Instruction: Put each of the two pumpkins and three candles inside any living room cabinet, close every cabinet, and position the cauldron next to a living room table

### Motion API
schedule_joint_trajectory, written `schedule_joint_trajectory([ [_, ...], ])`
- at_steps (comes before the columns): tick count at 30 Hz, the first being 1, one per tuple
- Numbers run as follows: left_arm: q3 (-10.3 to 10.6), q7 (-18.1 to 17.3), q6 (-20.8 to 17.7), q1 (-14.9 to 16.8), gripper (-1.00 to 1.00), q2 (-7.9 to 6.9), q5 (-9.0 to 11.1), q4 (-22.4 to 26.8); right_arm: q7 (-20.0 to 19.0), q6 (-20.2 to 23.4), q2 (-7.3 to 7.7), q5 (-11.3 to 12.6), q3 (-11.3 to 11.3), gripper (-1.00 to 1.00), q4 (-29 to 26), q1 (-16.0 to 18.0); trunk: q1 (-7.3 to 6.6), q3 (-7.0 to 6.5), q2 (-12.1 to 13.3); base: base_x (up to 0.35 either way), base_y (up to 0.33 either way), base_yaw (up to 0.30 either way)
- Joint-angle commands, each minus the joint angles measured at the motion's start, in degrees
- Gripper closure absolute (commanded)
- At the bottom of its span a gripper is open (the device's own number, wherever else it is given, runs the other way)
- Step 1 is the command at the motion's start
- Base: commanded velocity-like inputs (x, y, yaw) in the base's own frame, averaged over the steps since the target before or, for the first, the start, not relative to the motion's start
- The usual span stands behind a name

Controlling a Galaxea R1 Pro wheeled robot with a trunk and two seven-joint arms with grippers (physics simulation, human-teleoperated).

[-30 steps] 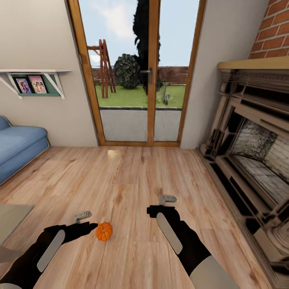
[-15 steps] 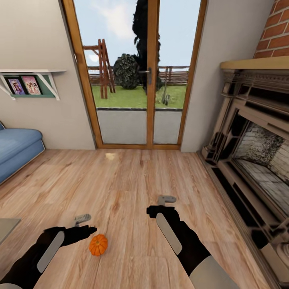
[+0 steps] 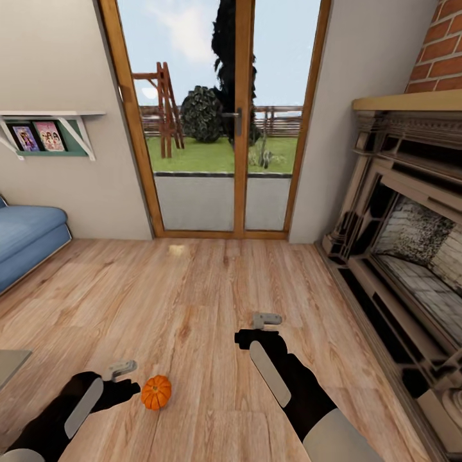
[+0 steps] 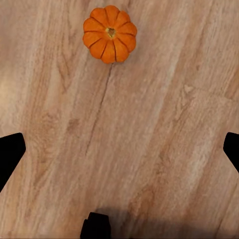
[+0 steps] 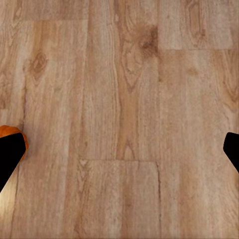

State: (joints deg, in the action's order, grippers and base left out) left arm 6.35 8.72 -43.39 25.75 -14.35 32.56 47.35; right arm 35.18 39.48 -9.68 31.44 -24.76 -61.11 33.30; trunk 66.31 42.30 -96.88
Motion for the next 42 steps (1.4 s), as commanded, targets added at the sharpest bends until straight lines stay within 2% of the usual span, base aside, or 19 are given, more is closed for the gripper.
schedule_joint_trajectory([
  [1, 0.2, 0.6, -0.1, 0.0, -1.0, 0.0, 0.6, 0.1, 0.6, 0.1, 0.02, 0.6, -0.1, -1.0, 0.0, 0.0, 0.0, 0.05, 0.0, 0.0, 0.0, 0.0],
  [13, 0.2, 0.7, 0.2, 0.0, -1.0, 0.21, 0.7, 1.0, 0.6, 0.1, 0.1, 0.6, -0.1, -1.0, 0.3, 0.1, 0.0, 0.05, 0.0, 0.0, 0.0, 0.0],
  [18, 0.2, 0.7, 0.2, 0.0, -1.0, 0.22, 0.8, 1.3, 0.5, 0.0, 0.13, 0.6, -0.1, -1.0, 0.3, 0.0, 1.09, 0.95, -2.0, 0.0, 0.0, 0.0],
  [24, 0.2, 0.7, 0.2, 0.0, -1.0, 0.28, 0.8, 1.5, 0.6, -0.1, 0.11, 0.6, -0.1, -1.0, 0.6, 0.0, 1.09, 0.95, -2.0, 0.0, 0.0, 0.0],
  [33, 0.0, 0.7, 0.1, 0.1, -1.0, 0.28, 1.2, 3.5, 0.6, -0.2, 0.02, 0.6, -0.1, -1.0, 1.5, 0.0, 1.09, 0.95, -2.0, 0.0, 0.0, 0.0],
  [38, 0.0, 0.9, 0.2, 0.1, -1.0, 0.25, 0.9, 6.3, 0.6, -0.2, 0.02, 0.6, -0.1, -1.0, 1.5, 0.0, 1.09, 0.95, -2.0, 0.0, 0.0, 0.0],
  [42, 0.3, 0.7, -0.1, 0.1, -1.0, 0.31, 1.1, 7.0, 0.6, -0.2, 0.02, 0.6, -0.1, -1.0, 1.5, 0.0, 1.97, 1.67, -3.6, 0.0, 0.0, 0.0],
])
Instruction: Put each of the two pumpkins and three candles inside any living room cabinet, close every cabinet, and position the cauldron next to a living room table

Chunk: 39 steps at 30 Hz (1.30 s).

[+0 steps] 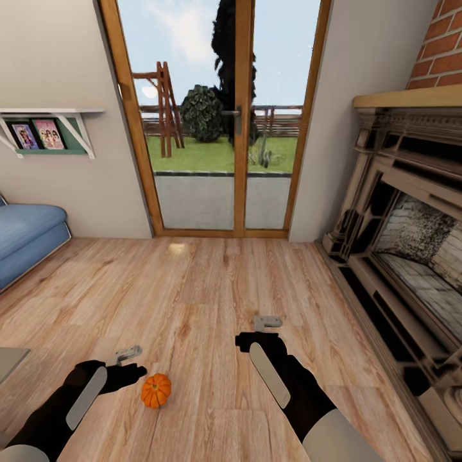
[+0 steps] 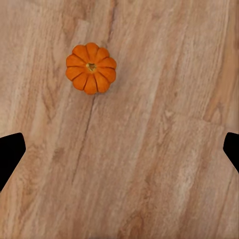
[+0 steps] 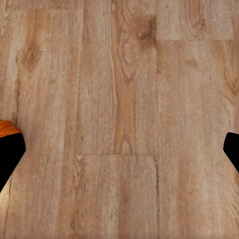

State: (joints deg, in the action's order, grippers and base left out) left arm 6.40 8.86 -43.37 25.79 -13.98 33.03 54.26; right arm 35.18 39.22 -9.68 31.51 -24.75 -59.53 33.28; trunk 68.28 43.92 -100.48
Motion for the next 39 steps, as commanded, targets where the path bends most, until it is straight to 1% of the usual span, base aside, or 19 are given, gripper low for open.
schedule_joint_trajectory([
  [1, 0.2, 0.6, -0.2, 0.0, -1.0, -0.05, 0.6, 0.1, 0.6, 0.1, 0.02, 0.6, -0.1, -1.0, -0.1, 0.1, 0.22, 0.24, -0.4, 0.0, 0.0, 0.0],
  [10, 0.4, 0.6, -0.7, 0.0, -1.0, -0.03, 0.7, 0.2, 0.7, 0.1, 0.02, 0.6, -0.1, -1.0, 0.0, 0.1, 2.2, 1.85, -4.1, 0.0, 0.0, 0.0],
  [14, 0.4, 0.6, -3.4, 0.0, -1.0, -0.07, 0.5, 0.3, 0.7, 0.1, 0.02, 0.6, -0.1, -1.0, 0.0, 0.1, 3.08, 2.57, -5.7, 0.0, 0.0, 0.0],
  [17, 0.4, 0.6, -4.3, 0.0, -1.0, -0.06, 0.3, 0.3, 0.7, 0.1, 0.02, 0.6, -0.1, -1.0, 0.0, 0.1, 3.74, 3.11, -6.9, 0.0, 0.0, 0.0],
  [24, 0.0, 0.6, -4.5, 0.1, -1.0, -0.48, 0.4, 0.3, 0.7, 0.1, 0.02, 0.6, -0.1, -1.0, 0.0, 0.1, 5.27, 4.37, -9.7, 0.0, 0.0, 0.0],
  [31, 0.0, 0.6, -4.4, 0.1, -1.0, -0.07, 0.2, -0.3, 0.6, 0.1, 0.02, 0.6, -0.1, -1.0, 0.0, 0.1, 6.81, 5.62, -12.5, 0.0, 0.0, 0.0],
  [39, 0.2, 0.6, -4.5, 0.1, -1.0, 0.0, 0.2, -0.1, 0.7, 0.0, 0.02, 0.6, -0.1, -1.0, 0.2, 0.1, 8.57, 7.06, -15.7, 0.0, 0.0, 0.0],
])
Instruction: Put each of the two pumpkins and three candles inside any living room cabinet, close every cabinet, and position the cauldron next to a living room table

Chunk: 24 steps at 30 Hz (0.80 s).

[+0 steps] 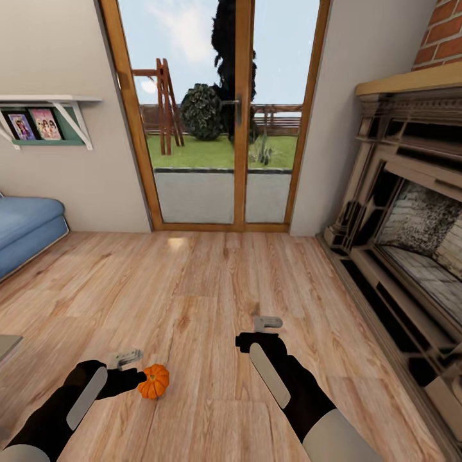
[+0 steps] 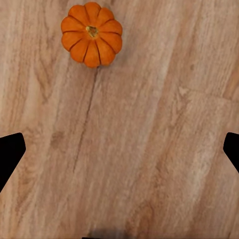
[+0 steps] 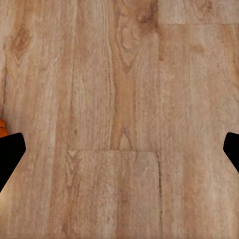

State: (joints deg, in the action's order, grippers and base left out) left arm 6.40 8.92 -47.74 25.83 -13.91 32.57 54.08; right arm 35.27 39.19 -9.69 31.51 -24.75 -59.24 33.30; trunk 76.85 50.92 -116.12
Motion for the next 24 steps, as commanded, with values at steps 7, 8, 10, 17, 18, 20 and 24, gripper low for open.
schedule_joint_trajectory([
  [7, 0.4, 0.6, -0.1, 0.1, -1.0, -0.06, 0.6, 0.1, 0.6, 0.0, 0.02, 0.6, -0.1, -1.0, 0.4, 0.1, 1.54, 1.32, -2.8, 0.0, 0.027, 0.0],
  [8, 0.4, 0.6, -0.1, 0.1, -1.0, -0.06, 0.6, 0.1, 0.6, 0.0, 0.02, 0.6, -0.1, -1.0, 0.4, 0.1, 1.76, 1.49, -3.2, -0.022, 0.198, 0.0],
  [10, 0.4, 0.6, -0.1, 0.0, -1.0, -0.06, 0.6, 0.0, 0.6, 0.0, 0.02, 0.6, -0.1, -1.0, 0.4, 0.1, 2.2, 1.85, -4.1, -0.028, 0.149, 0.0],
  [17, 0.4, 0.5, -0.1, 0.0, -1.0, -0.06, 0.6, 0.2, 0.6, -0.1, 0.02, 0.6, -0.1, -1.0, 0.4, 0.1, 3.73, 3.11, -6.9, -0.006, 0.029, 0.0],
  [18, 0.4, 0.6, -0.1, 0.0, -1.0, -0.08, 0.6, 0.2, 0.6, -0.1, 0.02, 0.6, -0.1, -1.0, 0.4, 0.1, 3.95, 3.29, -7.3, -0.001, 0.003, 0.0],
  [20, 0.4, 0.5, -0.1, 0.0, -1.0, -0.12, 0.8, -0.1, 0.6, -0.1, 0.02, 0.6, -0.1, -1.0, 0.4, 0.1, 4.39, 3.65, -8.1, 0.0, 0.002, 0.0],
  [24, 0.4, 0.5, -0.1, 0.0, -1.0, -0.16, 1.0, -0.2, 0.6, -0.1, 0.02, 0.6, -0.1, -1.0, 0.4, 0.1, 5.27, 4.37, -9.7, 0.0, 0.0, 0.0],
])
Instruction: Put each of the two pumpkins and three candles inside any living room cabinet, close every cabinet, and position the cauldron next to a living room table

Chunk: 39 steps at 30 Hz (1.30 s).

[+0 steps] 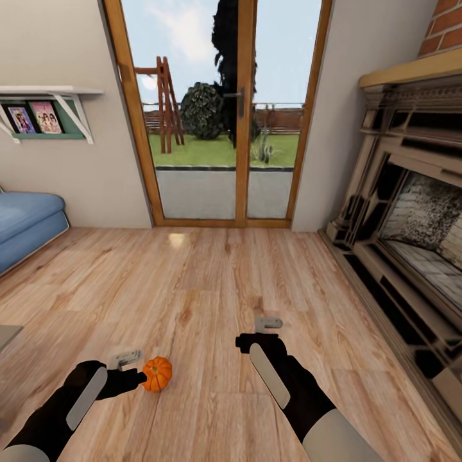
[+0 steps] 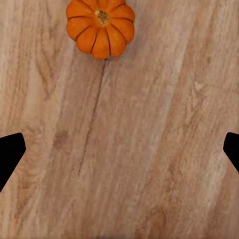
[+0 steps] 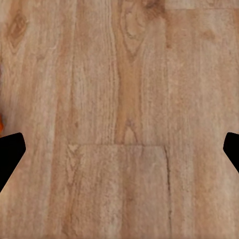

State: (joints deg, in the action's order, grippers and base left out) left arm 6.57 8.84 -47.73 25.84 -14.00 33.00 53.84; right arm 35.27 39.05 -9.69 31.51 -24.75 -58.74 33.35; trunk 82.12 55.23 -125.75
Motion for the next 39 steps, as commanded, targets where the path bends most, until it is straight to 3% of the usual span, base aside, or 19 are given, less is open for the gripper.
schedule_joint_trajectory([
  [1, 0.2, 0.5, -0.1, 0.0, -1.0, -0.06, 0.6, 0.0, 0.6, 0.1, 0.02, 0.6, -0.1, -1.0, -0.1, 0.1, 0.22, 0.24, -0.4, 0.0, 0.0, 0.0],
  [13, 0.3, 0.5, 0.2, 0.0, -1.0, 0.02, 0.6, 0.0, 0.4, 0.1, 0.21, 0.2, -0.3, -1.0, -1.6, 0.0, 2.85, 2.39, -5.3, 0.0, 0.0, 0.0],
  [15, 0.3, 0.6, 0.2, 0.0, -1.0, 0.06, 0.6, 0.0, 0.4, 0.3, 0.41, 0.0, -0.3, -1.0, -5.9, 0.0, 3.29, 2.75, -6.1, 0.0, 0.0, 0.0],
  [19, 0.4, 0.5, 0.4, 0.0, -1.0, 0.11, 0.5, 0.0, 0.5, 2.1, 0.67, 0.5, -1.9, -1.0, -22.0, -0.4, 4.17, 3.47, -7.7, 0.0, 0.0, 0.0],
  [22, 0.9, 0.5, 0.5, 0.0, -1.0, 0.11, 0.4, 0.2, 0.9, 3.3, 0.71, 0.5, -2.5, -1.0, -26.0, -1.7, 4.83, 4.01, -8.9, 0.0, 0.0, 0.0],
  [30, 2.7, 0.5, 0.6, 0.0, -1.0, 0.11, 0.3, 0.5, 1.8, 3.6, 0.67, 0.6, -2.7, -1.0, -26.6, -2.2, 6.59, 5.44, -12.1, 0.0, 0.0, 0.0],
  [39, 2.8, 0.5, 0.8, 0.0, -1.0, 0.04, 0.1, 0.7, 1.8, 3.8, 0.63, 0.7, -2.7, -1.0, -25.3, -2.2, 6.59, 5.44, -12.1, 0.0, 0.0, 0.0],
])
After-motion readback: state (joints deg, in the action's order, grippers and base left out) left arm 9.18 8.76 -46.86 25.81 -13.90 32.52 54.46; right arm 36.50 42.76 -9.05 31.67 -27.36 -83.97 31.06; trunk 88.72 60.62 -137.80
